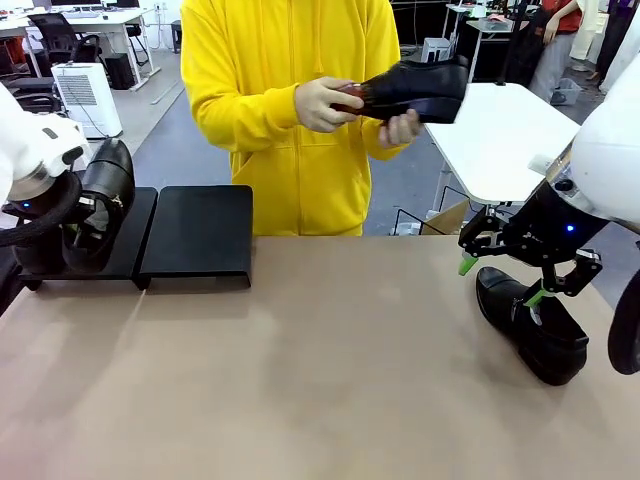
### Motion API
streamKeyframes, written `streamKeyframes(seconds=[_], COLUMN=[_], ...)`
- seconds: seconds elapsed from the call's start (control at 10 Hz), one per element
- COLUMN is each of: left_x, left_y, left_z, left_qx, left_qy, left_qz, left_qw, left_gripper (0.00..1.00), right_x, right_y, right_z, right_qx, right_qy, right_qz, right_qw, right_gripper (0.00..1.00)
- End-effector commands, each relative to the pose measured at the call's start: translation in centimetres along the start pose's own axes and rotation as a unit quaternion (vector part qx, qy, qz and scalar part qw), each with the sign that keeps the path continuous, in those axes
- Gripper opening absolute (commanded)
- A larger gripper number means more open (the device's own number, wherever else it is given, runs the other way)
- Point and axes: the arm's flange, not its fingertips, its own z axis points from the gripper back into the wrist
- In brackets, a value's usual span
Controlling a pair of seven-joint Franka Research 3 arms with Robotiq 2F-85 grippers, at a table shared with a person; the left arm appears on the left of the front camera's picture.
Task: Organize the shoes by placing them on the stand.
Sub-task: Place the Shoe from the middle of the table onto the Shoes Stand.
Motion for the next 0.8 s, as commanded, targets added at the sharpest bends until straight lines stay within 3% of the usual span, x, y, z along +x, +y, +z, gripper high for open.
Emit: streamKeyframes(seconds=[0.0,0.7], left_x=[1.2,2.7], left_y=[0.1,-0.1], left_z=[-0.7,-3.9], left_qx=[-0.009,-0.019], left_qy=[-0.015,0.0], left_qz=[0.029,0.048], left_qw=[0.999,0.999], left_gripper=[0.0,0.0], right_x=[0.3,0.3], right_y=[0.1,0.1], right_z=[0.2,0.2], right_qx=[0.005,0.005], right_qy=[0.003,0.003], right_qz=[0.01,0.01], right_qw=[1.0,1.0], right_gripper=[1.0,1.0])
